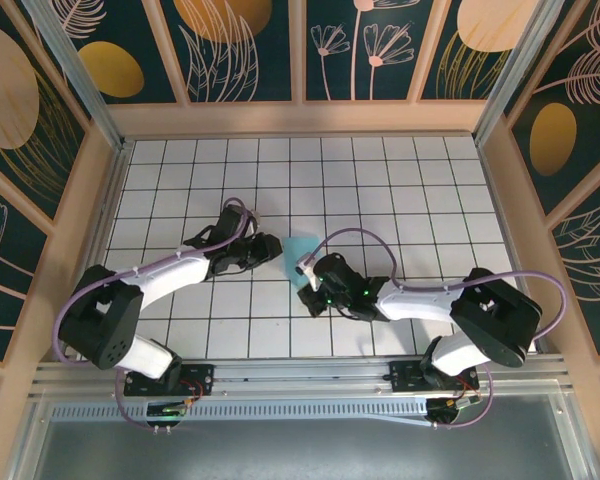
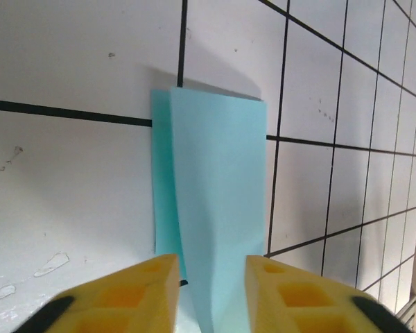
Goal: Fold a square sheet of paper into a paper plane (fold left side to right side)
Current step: Third fold the triangle at the center of the table.
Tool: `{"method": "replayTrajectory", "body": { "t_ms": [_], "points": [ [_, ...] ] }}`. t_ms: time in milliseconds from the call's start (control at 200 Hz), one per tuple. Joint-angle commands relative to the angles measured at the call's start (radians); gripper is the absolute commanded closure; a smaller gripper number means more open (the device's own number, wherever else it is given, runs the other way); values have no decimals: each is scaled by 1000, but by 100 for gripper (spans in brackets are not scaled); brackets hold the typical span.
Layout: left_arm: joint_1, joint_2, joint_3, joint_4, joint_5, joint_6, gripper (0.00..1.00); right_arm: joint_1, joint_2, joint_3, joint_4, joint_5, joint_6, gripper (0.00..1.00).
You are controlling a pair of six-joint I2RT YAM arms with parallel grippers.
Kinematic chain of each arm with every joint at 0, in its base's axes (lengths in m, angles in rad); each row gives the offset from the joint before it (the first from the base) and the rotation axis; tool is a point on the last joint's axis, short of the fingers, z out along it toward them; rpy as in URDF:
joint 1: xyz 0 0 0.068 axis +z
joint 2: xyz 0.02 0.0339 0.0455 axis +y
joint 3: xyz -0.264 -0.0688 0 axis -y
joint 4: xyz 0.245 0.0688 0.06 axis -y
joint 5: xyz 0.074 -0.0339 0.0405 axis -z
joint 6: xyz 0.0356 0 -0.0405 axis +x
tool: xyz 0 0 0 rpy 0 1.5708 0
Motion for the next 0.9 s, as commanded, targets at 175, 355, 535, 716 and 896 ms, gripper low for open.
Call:
{"method": "replayTrajectory", "body": {
  "t_ms": [175,355,535,716,896],
  "points": [
    [-2,149,109,-9,111,103,86,-45,36,13,49,-279,74,100],
    [-8,250,170,-12,145,137,90,-52,67,18,59,-306,89,100],
    [-19,311,173,-4,159,152,92,-61,85,16,81,-325,109,100],
    [-28,358,174,-10,147,167,94,-70,104,25,78,-344,116,100],
    [-30,391,177,-28,120,185,95,-88,114,36,64,-358,120,100]
  ]
}}
